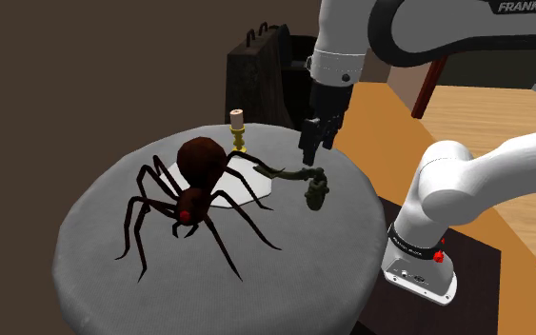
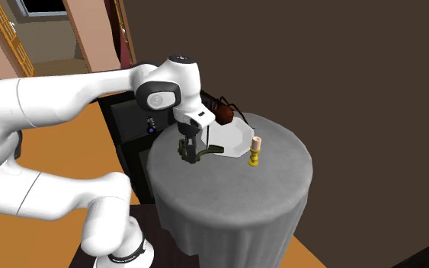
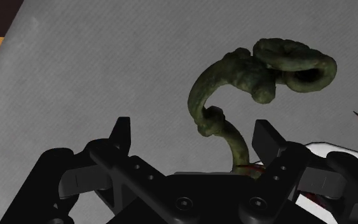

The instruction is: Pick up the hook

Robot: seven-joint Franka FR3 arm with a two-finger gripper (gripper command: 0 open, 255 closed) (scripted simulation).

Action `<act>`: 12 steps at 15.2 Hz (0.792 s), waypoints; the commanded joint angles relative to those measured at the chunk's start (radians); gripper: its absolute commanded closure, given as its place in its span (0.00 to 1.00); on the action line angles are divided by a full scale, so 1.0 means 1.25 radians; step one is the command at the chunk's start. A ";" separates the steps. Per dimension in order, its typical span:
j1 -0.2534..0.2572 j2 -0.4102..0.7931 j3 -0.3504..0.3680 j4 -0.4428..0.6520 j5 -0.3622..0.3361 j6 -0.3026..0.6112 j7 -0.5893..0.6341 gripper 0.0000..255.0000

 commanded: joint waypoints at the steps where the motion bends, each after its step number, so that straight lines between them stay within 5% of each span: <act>1: 0.014 0.004 0.031 -0.004 0.019 0.022 0.017 0.00; 10: 0.023 -0.004 0.051 -0.087 0.039 0.098 0.011 0.00; 11: 0.023 -0.002 0.053 -0.085 0.040 0.098 0.012 1.00; 12: 0.023 -0.002 0.053 -0.084 0.040 0.097 0.012 1.00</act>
